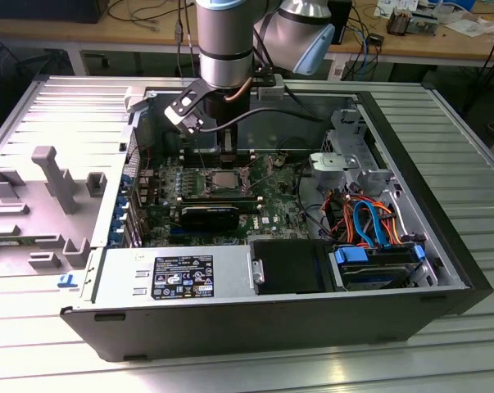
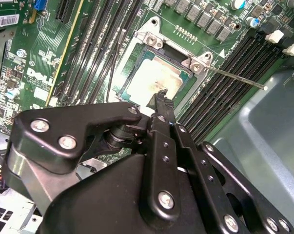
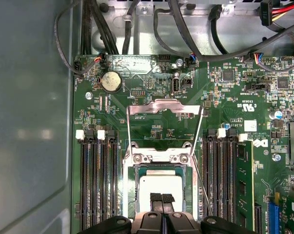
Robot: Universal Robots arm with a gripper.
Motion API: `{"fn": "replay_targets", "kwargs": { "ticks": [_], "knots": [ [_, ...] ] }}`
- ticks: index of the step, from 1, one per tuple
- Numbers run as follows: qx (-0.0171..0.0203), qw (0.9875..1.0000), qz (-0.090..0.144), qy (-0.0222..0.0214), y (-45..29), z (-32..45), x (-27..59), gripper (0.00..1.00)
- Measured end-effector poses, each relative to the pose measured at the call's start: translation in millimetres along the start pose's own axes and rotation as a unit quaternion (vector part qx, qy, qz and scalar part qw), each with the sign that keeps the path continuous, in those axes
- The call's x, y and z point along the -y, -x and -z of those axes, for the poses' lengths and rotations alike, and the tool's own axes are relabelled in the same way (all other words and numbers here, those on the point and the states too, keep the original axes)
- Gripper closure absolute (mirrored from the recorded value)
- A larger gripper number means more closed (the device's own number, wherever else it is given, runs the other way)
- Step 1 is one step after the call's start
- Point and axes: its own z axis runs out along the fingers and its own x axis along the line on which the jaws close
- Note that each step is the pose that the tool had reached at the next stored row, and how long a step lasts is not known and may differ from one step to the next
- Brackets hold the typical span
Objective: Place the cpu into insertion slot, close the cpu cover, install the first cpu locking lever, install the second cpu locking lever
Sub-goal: 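Close the cpu cover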
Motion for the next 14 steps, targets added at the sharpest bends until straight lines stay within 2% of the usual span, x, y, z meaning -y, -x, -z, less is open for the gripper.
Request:
{"fn": "replay_targets", "kwargs": {
  "ticks": [9,14],
  "knots": [
    [0.0,1.0,0.0,0.0,0.2,6.9,-0.2,0.89],
    [0.0,1.0,0.0,0.0,0.3,8.1,-0.2,0.89]
  ]
}}
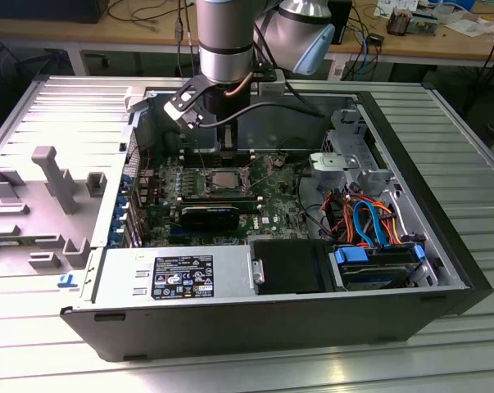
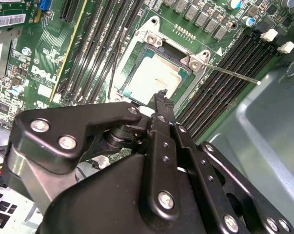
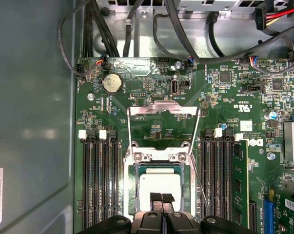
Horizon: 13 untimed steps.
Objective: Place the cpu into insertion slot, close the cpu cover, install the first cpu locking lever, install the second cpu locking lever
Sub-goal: 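Close the cpu cover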
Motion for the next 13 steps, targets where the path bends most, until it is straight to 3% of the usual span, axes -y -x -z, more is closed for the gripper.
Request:
{"fn": "replay_targets", "kwargs": {
  "ticks": [13],
  "knots": [
    [0.0,1.0,0.0,0.0,0.0,0.1,-2.8,0.89]
  ]
}}
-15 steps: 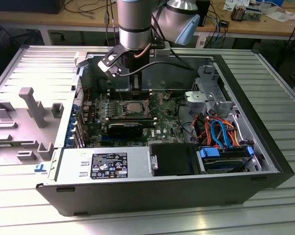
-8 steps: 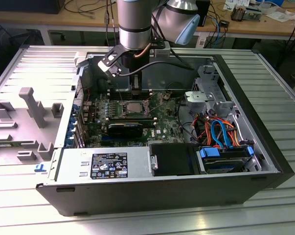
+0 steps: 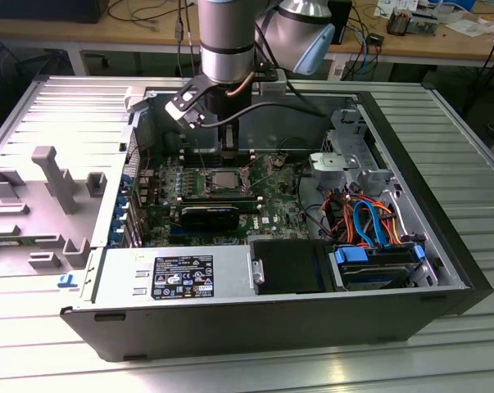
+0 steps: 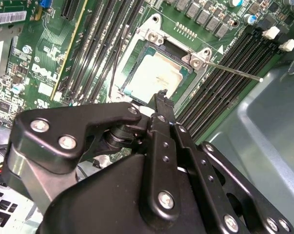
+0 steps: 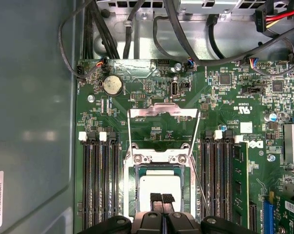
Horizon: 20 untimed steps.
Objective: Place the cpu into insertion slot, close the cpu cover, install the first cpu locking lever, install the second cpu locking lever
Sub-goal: 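Close the cpu cover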
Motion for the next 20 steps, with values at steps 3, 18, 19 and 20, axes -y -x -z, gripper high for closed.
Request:
{"fn": "replay_targets", "kwargs": {
  "ticks": [3,18,19,20],
  "knots": [
    [0.0,1.0,0.0,0.0,0.0,-0.1,-1.2,0.89],
    [0.0003,1.0,0.0,0.0,-0.1,-0.1,-2.6,0.89],
    [0.0013,1.0,0.0,-0.0001,-0.1,0.1,-2.7,0.89],
    [0.0021,1.0,0.0,-0.0001,0.0,1.2,-2.7,0.89]
  ]
}}
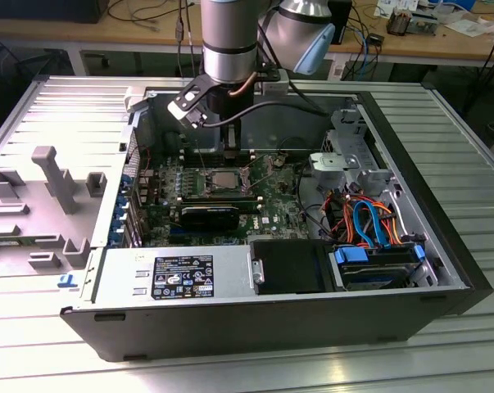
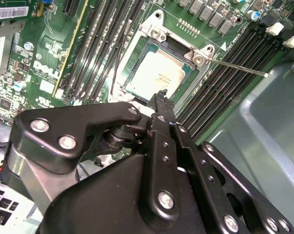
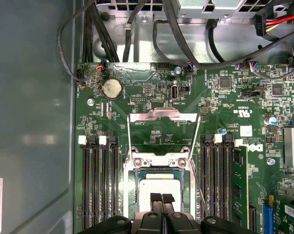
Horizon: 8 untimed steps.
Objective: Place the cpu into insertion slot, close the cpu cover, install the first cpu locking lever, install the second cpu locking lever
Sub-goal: 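Close the cpu cover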
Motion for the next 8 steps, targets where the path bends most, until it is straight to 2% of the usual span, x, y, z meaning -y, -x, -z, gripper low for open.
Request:
{"fn": "replay_targets", "kwargs": {
  "ticks": [1,2,3,4,8],
  "knots": [
    [0.0004,1.0,0.0,0.0001,0.0,0.9,0.0,0.89],
    [0.0023,1.0,0.0,0.0002,0.0,2.0,0.1,0.89],
    [0.0072,1.0,0.0,0.0001,0.0,2.9,0.0,0.89],
    [0.0086,1.0,0.0,0.0001,0.1,3.0,-0.2,0.89],
    [0.0079,1.0,0.0,-0.0002,0.1,2.1,-9.5,0.89]
  ]
}}
